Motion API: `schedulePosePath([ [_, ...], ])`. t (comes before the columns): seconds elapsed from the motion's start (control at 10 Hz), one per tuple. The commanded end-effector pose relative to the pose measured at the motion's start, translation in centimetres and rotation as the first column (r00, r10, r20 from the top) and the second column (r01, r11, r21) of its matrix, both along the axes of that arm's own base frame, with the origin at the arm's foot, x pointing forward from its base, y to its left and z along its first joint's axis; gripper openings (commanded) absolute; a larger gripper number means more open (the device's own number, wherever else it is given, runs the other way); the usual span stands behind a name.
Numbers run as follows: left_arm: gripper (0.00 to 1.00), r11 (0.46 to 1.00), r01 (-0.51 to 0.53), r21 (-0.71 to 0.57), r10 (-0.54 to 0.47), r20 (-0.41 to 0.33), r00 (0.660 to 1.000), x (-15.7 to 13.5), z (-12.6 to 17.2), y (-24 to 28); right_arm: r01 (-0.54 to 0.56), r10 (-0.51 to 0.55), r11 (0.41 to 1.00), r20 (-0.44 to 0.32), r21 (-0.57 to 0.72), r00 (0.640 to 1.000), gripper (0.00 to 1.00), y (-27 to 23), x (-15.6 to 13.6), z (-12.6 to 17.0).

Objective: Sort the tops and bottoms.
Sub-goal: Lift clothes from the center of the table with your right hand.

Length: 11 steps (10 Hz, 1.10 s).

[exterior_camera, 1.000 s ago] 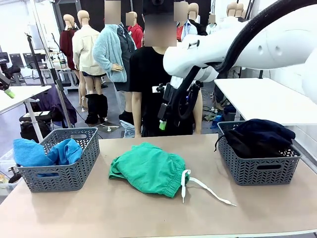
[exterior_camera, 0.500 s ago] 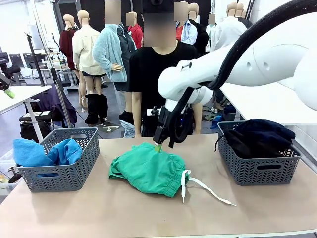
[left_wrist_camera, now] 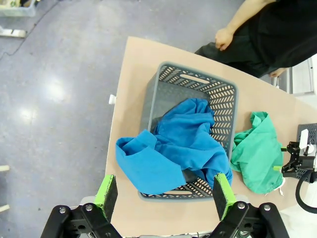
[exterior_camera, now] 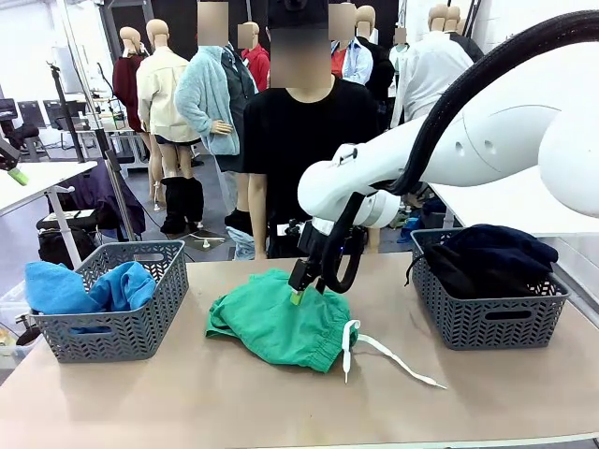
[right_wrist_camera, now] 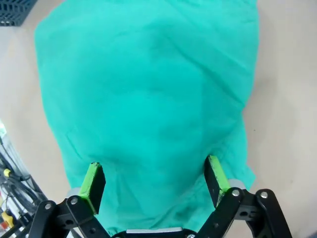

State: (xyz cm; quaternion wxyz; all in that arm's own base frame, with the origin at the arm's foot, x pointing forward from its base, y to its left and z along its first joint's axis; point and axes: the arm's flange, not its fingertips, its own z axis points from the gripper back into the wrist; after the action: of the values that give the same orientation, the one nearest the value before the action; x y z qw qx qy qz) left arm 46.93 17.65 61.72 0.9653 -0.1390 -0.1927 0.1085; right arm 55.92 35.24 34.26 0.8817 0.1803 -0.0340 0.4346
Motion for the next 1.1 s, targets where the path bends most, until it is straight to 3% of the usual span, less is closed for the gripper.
schedulePosePath([
  [0.0, 1.0, 0.999, -0.024, 0.021, 0.024, -0.003, 1.0, -0.2, 0.2, -0.1, -0.024, 0.025, 0.999, -0.021, 0.022, 0.999, 1.0, 0.1, 0.2, -0.5],
  [0.1, 1.0, 0.999, -0.024, 0.021, 0.024, -0.003, 1.0, -0.2, 0.2, -0.1, -0.028, 0.028, 0.999, -0.016, 0.025, 0.999, 0.92, 0.1, 0.2, -0.4],
  [0.6, 1.0, 0.999, -0.024, 0.021, 0.024, -0.003, 1.0, -0.2, 0.2, -0.1, -0.02, 0.02, 1.0, -0.019, 0.007, 1.0, 0.0, 0.0, 0.0, -0.2],
  [1.0, 1.0, 0.999, -0.024, 0.021, 0.024, -0.003, 1.0, -0.2, 0.2, -0.1, -0.016, 0.016, 1.0, -0.004, 0.008, 1.0, 0.0, -0.3, -0.3, 0.7],
])
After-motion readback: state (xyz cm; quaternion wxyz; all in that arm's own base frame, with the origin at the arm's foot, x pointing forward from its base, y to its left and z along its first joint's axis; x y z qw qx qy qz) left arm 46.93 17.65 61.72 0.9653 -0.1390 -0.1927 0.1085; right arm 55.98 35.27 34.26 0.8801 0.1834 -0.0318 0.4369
